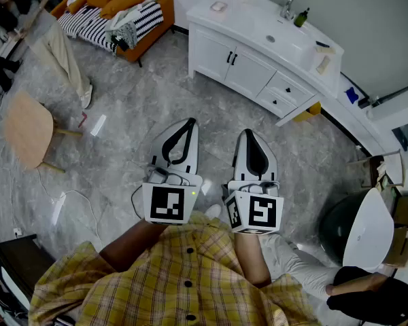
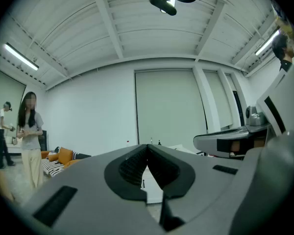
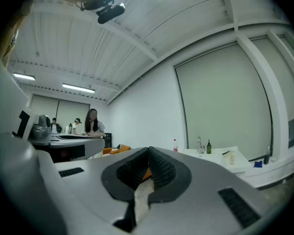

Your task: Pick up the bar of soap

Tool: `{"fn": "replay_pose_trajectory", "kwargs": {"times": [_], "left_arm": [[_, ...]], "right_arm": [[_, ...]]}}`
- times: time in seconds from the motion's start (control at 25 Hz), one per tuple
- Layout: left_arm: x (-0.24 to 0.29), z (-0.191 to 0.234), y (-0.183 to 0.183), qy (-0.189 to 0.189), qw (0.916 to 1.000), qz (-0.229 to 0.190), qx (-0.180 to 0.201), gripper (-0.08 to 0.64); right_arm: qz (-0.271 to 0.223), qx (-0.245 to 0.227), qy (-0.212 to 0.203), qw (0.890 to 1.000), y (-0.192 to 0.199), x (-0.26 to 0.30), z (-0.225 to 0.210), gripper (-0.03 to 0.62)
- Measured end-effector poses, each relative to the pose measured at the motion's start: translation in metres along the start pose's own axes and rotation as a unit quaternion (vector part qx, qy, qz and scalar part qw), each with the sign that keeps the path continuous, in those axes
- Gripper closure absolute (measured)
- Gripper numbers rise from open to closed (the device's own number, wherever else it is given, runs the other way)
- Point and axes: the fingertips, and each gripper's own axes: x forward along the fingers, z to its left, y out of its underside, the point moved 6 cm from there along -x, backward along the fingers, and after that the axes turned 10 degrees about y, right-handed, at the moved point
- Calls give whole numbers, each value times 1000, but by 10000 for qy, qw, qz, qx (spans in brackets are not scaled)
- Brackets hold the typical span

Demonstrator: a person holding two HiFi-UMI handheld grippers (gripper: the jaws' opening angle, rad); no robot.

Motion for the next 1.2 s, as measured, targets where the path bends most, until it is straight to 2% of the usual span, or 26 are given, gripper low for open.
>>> {"fn": "replay_pose_trajectory", "kwargs": {"times": [0.28, 0.48, 0.56, 0.64, 0.8, 1.04, 1.2], "left_arm": [[-15, 32, 4, 126, 9999, -23, 5, 549], [-33, 62, 6, 314, 9994, -42, 149, 549], [-40, 77, 12, 359, 9993, -47, 63, 549], [-44, 92, 23, 345, 9992, -13, -188, 549], [-51, 114, 44, 401, 9976, 287, -487, 549], [-50, 128, 45, 440, 9978, 188, -458, 549], [-42, 137, 48, 521, 9971, 438, -344, 549]], "right_arm": [[-11, 65, -33, 10000, 2, 5, 35, 572], [34, 41, 167, 9998, 7, 5, 69, 572], [39, 18, 264, 9996, 9, 5, 82, 572], [0, -32, 385, 9993, 11, 2, 90, 572], [133, -36, 668, 9977, 19, -4, 98, 572], [156, -61, 760, 9970, 22, 6, 109, 572], [131, -9, 698, 9975, 23, 25, 114, 571]]}}
